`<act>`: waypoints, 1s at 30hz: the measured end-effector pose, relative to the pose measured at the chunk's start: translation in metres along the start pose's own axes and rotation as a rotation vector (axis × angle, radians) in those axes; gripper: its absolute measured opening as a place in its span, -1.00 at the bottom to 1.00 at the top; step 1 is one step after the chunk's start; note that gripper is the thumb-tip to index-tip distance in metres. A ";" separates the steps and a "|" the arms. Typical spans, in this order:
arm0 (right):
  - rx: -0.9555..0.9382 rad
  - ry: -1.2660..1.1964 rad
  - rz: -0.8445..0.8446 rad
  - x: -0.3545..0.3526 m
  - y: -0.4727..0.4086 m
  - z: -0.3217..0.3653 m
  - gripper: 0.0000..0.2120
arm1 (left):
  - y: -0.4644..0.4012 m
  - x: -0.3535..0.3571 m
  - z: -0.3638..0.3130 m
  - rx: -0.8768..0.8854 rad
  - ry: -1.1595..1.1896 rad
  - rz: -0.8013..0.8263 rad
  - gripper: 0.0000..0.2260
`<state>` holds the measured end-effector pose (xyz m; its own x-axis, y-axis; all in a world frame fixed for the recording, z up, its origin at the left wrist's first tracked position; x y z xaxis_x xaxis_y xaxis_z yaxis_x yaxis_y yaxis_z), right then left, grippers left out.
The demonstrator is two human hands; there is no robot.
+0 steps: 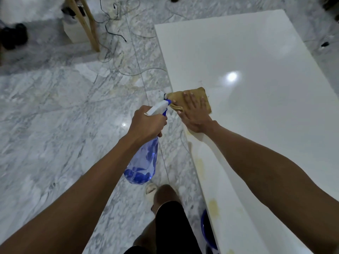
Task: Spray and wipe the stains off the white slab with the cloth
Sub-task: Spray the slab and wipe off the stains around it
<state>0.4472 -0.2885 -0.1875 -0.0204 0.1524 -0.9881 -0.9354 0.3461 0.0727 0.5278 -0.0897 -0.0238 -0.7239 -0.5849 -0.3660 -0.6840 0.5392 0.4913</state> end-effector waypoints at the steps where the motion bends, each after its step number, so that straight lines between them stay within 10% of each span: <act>1: 0.010 -0.003 -0.002 0.001 0.008 0.000 -0.49 | 0.006 0.003 0.003 0.003 0.003 -0.001 -0.81; 30: 0.076 -0.059 0.028 0.013 0.265 0.044 -0.48 | 0.211 0.085 0.076 0.004 0.041 0.000 -0.79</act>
<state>0.2146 -0.1543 -0.1748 -0.0236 0.2167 -0.9759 -0.9051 0.4099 0.1129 0.3149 0.0203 -0.0117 -0.7194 -0.6094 -0.3333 -0.6847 0.5414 0.4878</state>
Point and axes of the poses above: each hand's wrist, its own y-axis away from the middle knuckle, its own x-axis out of the palm, z = x × y, the point moved 5 cm from there along -y, towards the middle knuckle
